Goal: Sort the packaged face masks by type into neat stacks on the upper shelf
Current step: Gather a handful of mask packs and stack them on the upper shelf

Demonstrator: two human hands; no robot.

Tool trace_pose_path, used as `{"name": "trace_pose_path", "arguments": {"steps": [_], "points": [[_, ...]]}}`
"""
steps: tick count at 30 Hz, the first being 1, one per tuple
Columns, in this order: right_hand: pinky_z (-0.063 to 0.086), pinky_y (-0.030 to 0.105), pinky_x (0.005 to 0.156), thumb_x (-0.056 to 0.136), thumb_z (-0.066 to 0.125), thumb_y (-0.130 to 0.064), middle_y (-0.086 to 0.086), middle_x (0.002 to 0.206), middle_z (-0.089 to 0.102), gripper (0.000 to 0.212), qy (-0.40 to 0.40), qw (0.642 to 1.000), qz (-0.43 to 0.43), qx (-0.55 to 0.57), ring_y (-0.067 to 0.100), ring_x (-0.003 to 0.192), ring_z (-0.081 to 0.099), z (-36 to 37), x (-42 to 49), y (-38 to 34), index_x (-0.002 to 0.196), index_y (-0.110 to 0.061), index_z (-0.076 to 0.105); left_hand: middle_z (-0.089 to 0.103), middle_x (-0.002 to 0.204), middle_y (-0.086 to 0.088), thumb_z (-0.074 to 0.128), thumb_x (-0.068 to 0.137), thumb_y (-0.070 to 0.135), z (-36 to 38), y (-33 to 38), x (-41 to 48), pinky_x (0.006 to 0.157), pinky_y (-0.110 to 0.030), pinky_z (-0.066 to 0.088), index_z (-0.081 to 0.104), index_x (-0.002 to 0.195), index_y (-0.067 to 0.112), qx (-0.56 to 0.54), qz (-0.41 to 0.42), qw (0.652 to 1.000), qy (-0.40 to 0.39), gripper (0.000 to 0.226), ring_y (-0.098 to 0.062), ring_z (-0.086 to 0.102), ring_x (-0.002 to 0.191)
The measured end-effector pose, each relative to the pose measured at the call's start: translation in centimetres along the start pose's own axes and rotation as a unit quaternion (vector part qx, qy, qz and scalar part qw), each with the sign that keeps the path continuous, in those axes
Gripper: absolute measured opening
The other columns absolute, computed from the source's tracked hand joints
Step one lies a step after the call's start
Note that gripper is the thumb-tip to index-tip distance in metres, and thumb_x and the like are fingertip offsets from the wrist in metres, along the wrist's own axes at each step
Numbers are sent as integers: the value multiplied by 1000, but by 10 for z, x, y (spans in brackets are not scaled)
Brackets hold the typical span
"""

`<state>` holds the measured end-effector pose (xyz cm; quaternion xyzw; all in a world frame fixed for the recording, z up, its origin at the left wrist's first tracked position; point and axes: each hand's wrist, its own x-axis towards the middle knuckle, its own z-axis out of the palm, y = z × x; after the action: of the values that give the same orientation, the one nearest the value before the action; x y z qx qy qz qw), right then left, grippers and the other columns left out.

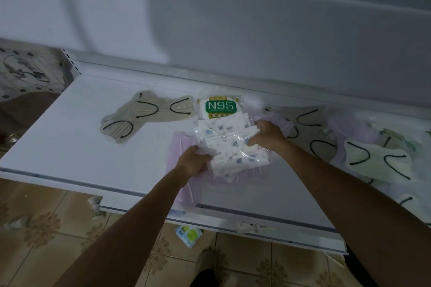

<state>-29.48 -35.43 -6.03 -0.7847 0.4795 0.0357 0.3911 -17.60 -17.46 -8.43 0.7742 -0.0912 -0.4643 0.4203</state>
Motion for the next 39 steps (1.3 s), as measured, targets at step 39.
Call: {"name": "trace_pose_path", "arguments": {"steps": [39], "points": [[53, 47, 80, 73, 74, -9, 18, 102, 67, 38, 185, 890, -378, 174, 31, 94, 64, -165, -381, -124, 105, 4, 59, 64, 93, -12, 68, 80, 2, -66, 122, -382, 73, -32, 50, 56, 96, 12, -112, 411, 893, 143, 22, -23, 59, 81]]}}
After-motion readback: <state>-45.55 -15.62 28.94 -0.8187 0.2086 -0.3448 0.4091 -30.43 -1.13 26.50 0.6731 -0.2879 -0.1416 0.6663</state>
